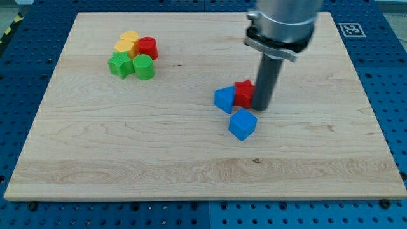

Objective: Keep the red star to the right of the green circle

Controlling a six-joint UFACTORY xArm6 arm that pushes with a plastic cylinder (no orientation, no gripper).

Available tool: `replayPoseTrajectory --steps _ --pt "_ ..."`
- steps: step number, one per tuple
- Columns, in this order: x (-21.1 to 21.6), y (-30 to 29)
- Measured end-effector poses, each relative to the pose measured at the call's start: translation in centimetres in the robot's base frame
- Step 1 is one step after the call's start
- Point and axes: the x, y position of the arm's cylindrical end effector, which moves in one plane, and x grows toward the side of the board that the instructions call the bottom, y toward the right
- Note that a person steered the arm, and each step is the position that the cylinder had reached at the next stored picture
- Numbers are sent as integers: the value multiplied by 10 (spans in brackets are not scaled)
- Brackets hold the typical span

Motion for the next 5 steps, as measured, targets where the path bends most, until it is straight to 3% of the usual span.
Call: replayPoseTrajectory --steps 3,5 --pt "-57 -44" --pt "-49 -52"
